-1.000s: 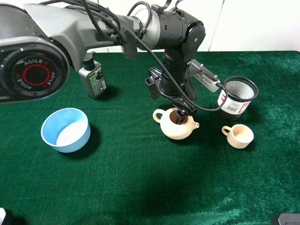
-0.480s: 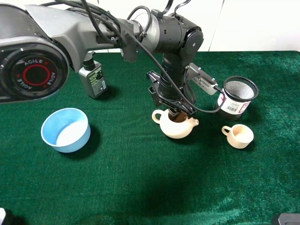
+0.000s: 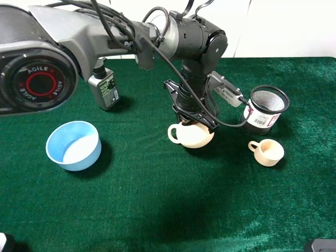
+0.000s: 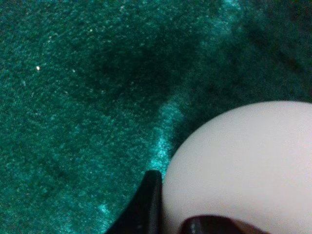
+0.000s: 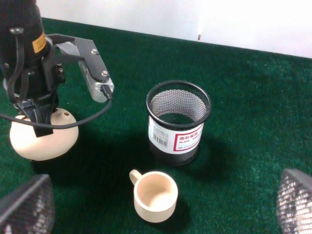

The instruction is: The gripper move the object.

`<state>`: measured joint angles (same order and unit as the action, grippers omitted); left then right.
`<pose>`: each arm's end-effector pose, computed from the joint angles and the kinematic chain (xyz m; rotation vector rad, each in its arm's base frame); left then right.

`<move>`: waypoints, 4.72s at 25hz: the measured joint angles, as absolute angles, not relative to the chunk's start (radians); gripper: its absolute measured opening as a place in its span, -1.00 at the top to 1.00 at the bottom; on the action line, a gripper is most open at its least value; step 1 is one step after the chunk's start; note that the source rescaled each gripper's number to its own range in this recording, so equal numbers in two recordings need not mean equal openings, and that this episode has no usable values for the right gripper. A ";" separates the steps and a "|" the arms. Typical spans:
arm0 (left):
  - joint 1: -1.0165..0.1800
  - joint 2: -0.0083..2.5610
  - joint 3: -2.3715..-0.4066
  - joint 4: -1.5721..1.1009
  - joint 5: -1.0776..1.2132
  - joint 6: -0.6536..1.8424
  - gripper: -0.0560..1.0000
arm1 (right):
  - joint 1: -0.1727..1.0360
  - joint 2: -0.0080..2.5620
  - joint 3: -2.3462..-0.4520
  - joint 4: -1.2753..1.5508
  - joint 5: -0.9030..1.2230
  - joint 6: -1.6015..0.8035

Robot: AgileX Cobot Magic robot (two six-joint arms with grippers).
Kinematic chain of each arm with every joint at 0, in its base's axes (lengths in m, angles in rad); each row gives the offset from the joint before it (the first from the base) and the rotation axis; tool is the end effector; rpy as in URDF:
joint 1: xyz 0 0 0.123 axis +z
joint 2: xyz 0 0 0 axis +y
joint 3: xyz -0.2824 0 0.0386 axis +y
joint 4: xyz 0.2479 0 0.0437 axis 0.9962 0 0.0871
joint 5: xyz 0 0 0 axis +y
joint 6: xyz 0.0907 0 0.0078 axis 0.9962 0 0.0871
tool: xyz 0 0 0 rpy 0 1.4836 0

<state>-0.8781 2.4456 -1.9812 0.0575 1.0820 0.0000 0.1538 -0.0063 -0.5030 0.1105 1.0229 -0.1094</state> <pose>0.3182 -0.3762 0.1121 1.3160 2.7164 -0.0002 -0.0062 0.0077 0.2815 -0.2651 1.9783 0.1598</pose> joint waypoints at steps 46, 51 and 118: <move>-0.655 1.961 -1.979 0.128 1.163 -0.053 0.89 | 0.154 -0.006 -0.503 0.110 1.023 -0.109; -0.595 1.875 -1.904 0.136 1.163 -0.068 0.89 | 0.154 -0.006 -0.503 0.110 1.023 -0.109; 0.055 1.669 -0.795 0.385 0.444 -0.433 0.89 | 0.154 -0.006 -0.503 0.110 1.023 -0.109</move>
<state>0.0554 1.6686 -0.7952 0.3852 0.4443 -0.4326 0.1538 -0.0063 -0.5030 0.1105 1.0229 -0.1094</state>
